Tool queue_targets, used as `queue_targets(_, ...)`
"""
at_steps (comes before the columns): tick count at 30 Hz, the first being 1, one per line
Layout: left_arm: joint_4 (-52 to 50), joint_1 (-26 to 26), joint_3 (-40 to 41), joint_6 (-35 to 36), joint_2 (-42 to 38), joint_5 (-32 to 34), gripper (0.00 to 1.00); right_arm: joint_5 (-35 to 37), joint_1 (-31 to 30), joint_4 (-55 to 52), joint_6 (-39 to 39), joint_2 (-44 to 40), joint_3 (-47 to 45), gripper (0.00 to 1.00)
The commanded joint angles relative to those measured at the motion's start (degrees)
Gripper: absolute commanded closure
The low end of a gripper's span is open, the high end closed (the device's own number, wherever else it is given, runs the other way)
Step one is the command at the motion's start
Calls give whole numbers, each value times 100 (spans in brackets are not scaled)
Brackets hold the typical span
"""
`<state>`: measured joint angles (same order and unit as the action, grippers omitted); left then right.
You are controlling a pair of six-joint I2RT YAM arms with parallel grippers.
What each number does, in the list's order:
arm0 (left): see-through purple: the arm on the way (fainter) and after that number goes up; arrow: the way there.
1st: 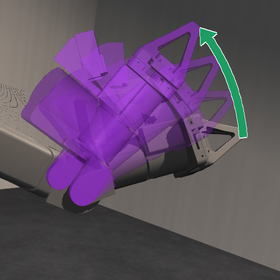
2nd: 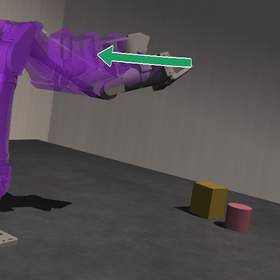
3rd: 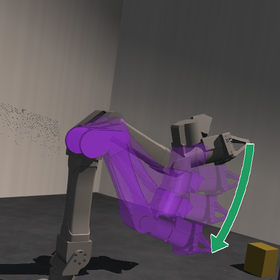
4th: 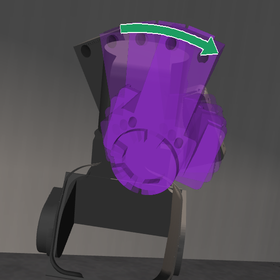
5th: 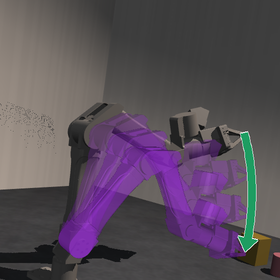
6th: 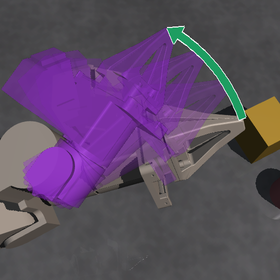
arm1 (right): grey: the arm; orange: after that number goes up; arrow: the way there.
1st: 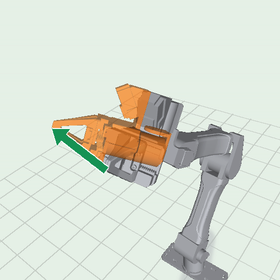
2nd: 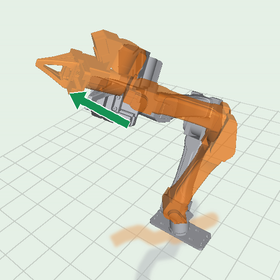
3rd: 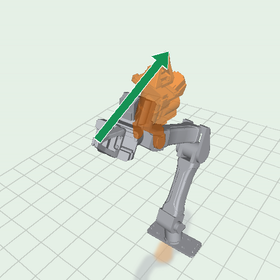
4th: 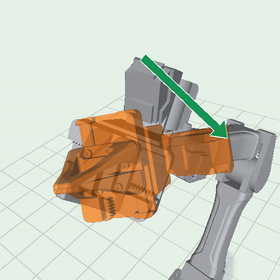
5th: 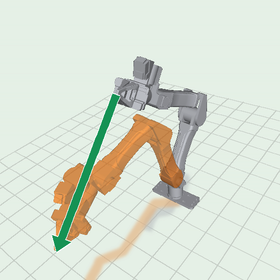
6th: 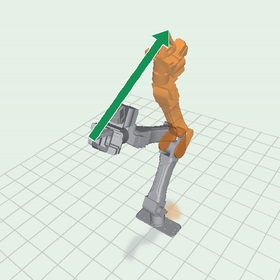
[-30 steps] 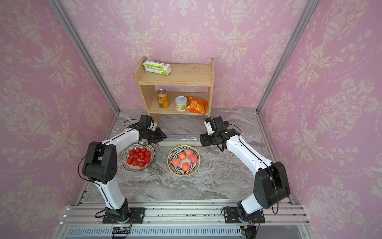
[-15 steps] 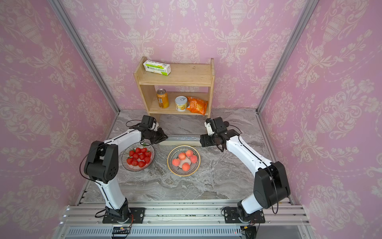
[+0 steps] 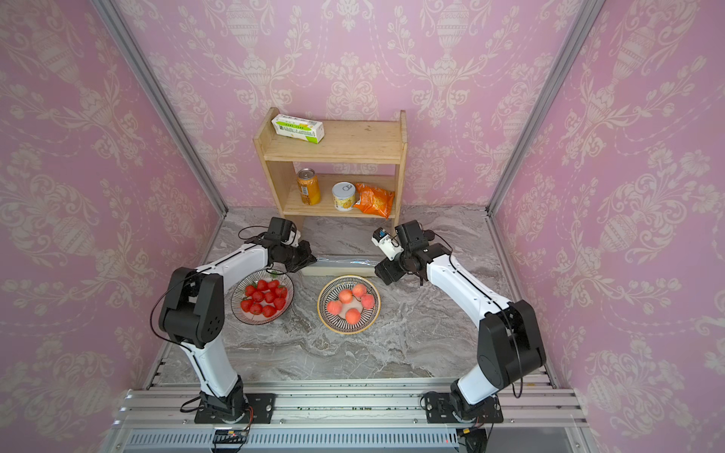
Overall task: Wrap the plate with plastic wrap
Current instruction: Pull the plastic wrap from the plastic wrap cutting box.
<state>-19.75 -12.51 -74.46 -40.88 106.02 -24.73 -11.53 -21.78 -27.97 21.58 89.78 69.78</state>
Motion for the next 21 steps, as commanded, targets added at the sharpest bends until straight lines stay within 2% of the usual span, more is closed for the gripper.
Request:
queue_targets(1,17,4,-240,-44,-258,-44,100,-290,-43,71,1624,232,75,18)
queue_targets(3,50,10,-261,-82,-294,-50,100,-245,-9,-126,1921,457,262,29)
queue_targets(5,66,21,-262,-111,-338,-33,100,-306,47,-320,2094,656,432,35)
queue_targets(10,93,50,-296,-161,-377,-71,100,-87,58,-361,2400,1010,657,36)
queue_targets(15,185,47,-298,-246,-404,-84,100,-53,54,-293,2394,1265,919,36)
queue_targets(18,234,54,-304,-282,-398,-112,100,68,55,-350,2428,1479,1067,44)
queue_targets(21,227,56,-306,-287,-399,-111,100,124,60,-470,2478,1633,1224,46)
